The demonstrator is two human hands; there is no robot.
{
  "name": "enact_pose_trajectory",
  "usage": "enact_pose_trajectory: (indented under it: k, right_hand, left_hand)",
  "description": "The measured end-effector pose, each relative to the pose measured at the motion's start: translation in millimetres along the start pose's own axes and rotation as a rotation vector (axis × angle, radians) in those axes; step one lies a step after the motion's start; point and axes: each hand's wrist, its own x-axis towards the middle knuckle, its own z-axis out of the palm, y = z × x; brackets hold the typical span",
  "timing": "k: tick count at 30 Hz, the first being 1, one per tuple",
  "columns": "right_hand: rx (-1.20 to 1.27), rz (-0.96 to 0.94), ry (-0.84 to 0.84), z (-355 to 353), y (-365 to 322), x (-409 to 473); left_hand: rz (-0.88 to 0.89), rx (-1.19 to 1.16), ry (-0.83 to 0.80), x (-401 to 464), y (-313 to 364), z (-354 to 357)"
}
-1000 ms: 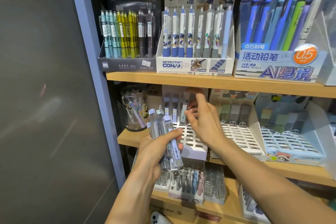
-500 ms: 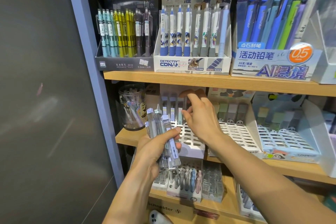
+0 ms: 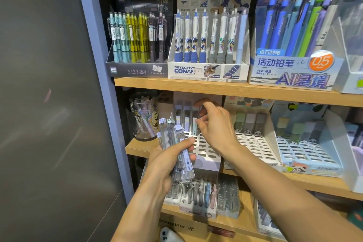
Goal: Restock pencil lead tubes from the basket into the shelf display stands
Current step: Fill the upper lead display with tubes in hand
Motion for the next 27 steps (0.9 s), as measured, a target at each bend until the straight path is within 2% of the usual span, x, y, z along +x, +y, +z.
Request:
enact_pose_trajectory:
  k: [10,16,18,20,21,24,25,27]
  right_hand:
    - [0.007,0.005,0.023,1.6,2.8,0.9]
    - [-0.058,0.007,-0.037,0.4,-1.0,-4.8]
    - [0.017,0.041,0.002,-6.5,-5.2,-10.1]
    - [0.211,0.175,0.035,-16.4,-18.1,-21.3]
    - [0.356,0.291,-0.013,-20.1,-25.5,-26.9]
    - [0.793,0.654,-0.34,-28.2,-40.8,-34.5]
    - [0.828,0.708,-0.414,-30.3,-42.7,-34.7]
    - [0.832,0.753,-0.456,-33.0,-44.5,-33.7]
  left_hand:
    - [-0.019,-0.034,-0.013,2.6,-0.7,-2.2]
    - [-0.015,-0.025,-0.018,4.1,-1.6,-1.8]
    - [-0.018,-0.032,-0.026,4.3,-2.1,-2.0]
    - [-0.015,-0.024,-0.039,4.6,-1.3,-2.0]
    - [-0.011,-0.008,-0.047,4.9,-0.7,-2.0]
    - [-0.005,0.047,-0.062,5.7,0.4,-2.4]
    - [-0.005,0.055,-0.065,5.8,0.4,-3.0]
    - [-0.008,0.07,-0.076,5.5,0.4,-5.3]
